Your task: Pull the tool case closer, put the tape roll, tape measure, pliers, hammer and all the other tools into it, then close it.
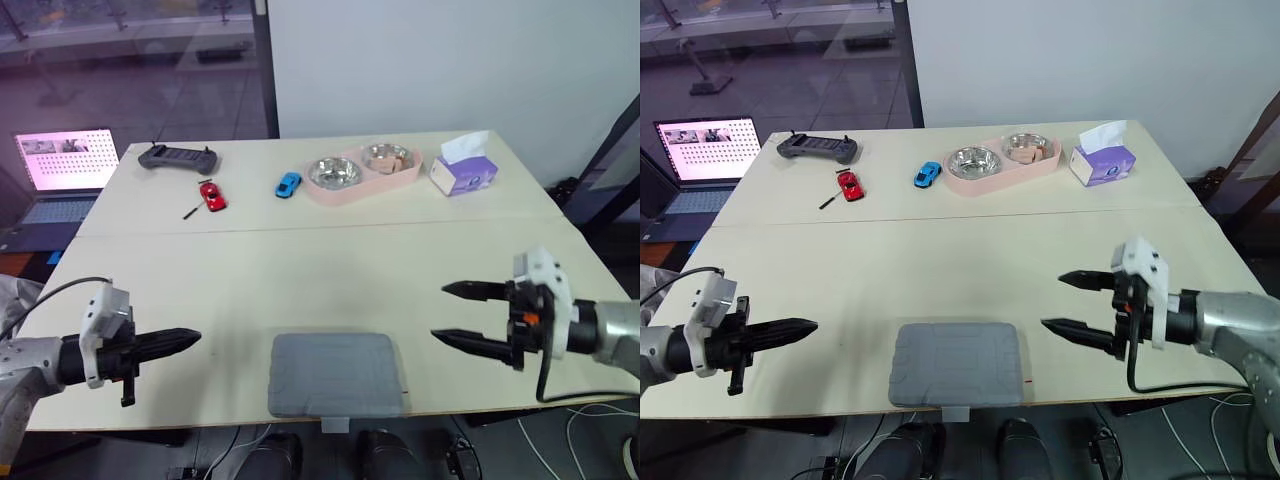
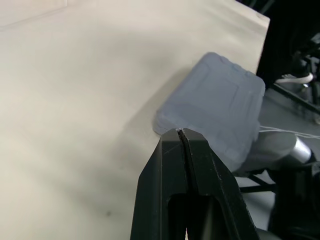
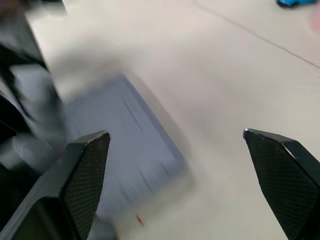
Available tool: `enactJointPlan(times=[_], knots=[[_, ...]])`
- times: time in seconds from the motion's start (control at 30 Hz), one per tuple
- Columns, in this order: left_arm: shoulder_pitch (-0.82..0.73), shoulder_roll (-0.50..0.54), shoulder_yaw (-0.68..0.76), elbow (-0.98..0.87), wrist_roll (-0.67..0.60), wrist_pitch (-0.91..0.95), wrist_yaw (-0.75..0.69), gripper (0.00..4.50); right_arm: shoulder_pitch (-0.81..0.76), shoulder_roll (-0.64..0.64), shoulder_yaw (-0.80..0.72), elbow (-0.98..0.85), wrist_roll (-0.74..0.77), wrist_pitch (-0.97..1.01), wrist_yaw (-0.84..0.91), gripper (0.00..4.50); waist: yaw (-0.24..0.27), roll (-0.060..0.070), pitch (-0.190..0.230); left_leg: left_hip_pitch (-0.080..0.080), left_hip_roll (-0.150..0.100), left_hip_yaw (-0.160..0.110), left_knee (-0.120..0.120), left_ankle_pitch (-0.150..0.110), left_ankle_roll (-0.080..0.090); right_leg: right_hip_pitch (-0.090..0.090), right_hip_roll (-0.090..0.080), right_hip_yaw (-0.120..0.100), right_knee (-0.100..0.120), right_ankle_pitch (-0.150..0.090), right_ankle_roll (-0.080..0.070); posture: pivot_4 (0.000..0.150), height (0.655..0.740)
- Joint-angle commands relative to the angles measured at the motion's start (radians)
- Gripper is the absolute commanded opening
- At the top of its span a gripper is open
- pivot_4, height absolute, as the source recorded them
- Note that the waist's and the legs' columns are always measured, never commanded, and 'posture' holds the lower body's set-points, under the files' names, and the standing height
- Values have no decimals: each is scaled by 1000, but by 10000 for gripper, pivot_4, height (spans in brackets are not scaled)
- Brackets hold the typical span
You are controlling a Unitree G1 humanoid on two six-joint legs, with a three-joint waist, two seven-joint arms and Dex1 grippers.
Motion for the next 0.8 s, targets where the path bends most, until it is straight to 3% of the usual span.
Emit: enactJointPlan(times=[0.03,0.23,0.8], knots=[[20,-1,62,-24,-2,-26,12,0,71,-7,-43,41,-131,-196,58,44729,-1,0,0,0,1,1,0,0,0,0,0,0,0,1,-1,1500,7370],[32,2,90,-31,-9,-18,34,0,160,21,-106,195,-256,-416,80,44729,3,0,0,1,2,3,2,0,0,1,0,0,0,0,-3,1500,7370],[4,-28,44,-20,66,-89,75,0,163,35,-113,239,-212,-436,110,44729,2,0,1,1,2,2,3,0,0,1,0,0,0,1,-4,1500,7370]])
